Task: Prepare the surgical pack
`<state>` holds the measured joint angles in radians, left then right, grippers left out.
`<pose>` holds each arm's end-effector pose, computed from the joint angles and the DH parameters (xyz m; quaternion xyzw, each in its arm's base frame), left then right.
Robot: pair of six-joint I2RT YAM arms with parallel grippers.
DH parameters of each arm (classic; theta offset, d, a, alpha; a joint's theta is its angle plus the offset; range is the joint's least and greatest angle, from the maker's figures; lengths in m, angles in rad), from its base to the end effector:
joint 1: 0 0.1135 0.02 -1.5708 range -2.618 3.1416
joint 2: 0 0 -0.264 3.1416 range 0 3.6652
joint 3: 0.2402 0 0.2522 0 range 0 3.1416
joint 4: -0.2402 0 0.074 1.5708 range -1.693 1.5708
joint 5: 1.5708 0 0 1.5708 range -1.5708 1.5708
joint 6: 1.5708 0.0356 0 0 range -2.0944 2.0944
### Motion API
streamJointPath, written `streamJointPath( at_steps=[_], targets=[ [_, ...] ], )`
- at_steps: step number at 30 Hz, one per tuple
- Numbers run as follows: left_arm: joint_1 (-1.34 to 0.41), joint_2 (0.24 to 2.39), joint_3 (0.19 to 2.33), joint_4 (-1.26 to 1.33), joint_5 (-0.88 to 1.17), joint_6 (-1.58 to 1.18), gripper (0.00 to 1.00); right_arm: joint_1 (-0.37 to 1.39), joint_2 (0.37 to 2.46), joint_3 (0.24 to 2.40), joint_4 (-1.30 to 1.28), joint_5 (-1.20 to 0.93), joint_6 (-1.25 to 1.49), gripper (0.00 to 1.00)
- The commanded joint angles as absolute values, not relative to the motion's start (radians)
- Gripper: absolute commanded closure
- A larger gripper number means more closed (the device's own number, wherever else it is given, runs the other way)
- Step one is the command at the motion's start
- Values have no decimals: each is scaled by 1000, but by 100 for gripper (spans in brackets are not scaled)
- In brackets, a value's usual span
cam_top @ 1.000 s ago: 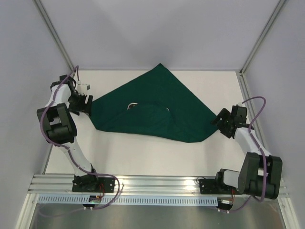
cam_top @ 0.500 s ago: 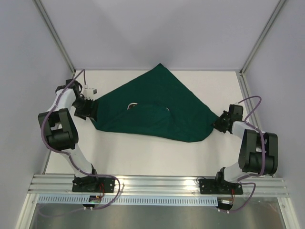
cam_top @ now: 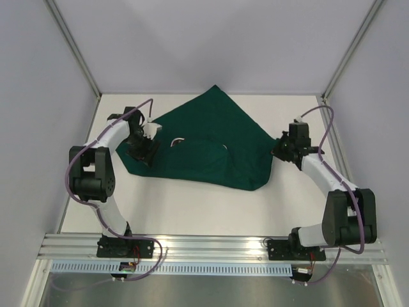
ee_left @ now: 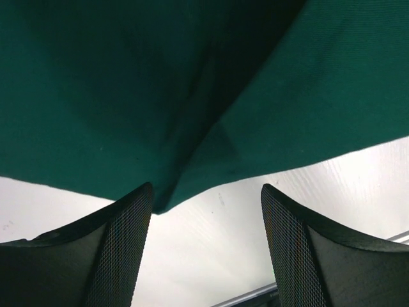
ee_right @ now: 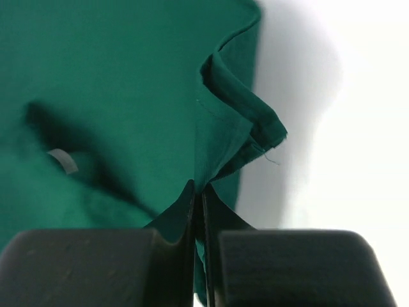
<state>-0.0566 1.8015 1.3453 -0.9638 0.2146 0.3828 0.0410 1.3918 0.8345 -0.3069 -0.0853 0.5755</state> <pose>0.3421 -0.0270 0.2089 0.2239 0.9658 -0.0932 0.0912 0.2833 0.0147 0.2114 0.2333 0.9080 0.1430 0.3173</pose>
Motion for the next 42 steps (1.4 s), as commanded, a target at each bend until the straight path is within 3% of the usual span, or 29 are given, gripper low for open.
streamJointPath(
  at_steps=[1,5,14,19,26,30,34,38,42],
  targets=[
    [-75,1841,1365,-939,196,371,23,187,1367,965,-334,41,601,100],
    [-86,1893,1396,-933,193,367,24,398,1443,1116,-330,87,617,100],
    [-90,1943,1425,-900,198,356,24,687,1848,1564,-291,51,664,100],
    [-91,1959,1428,-877,192,359,25,747,2005,1767,-291,35,706,100],
    [-91,1979,1439,-862,192,359,25,775,2129,1773,-226,23,785,97],
    [-91,1976,1451,-867,192,360,25,785,2192,1792,-192,-32,816,89],
    [-91,1970,1454,-868,187,365,25,793,2238,1819,-154,-102,828,62],
    [-89,1948,1465,-887,161,380,23,796,2223,1828,-133,-133,772,51],
    [-57,1893,1480,-911,150,376,21,798,2149,1807,-167,-111,698,46]
  ],
)
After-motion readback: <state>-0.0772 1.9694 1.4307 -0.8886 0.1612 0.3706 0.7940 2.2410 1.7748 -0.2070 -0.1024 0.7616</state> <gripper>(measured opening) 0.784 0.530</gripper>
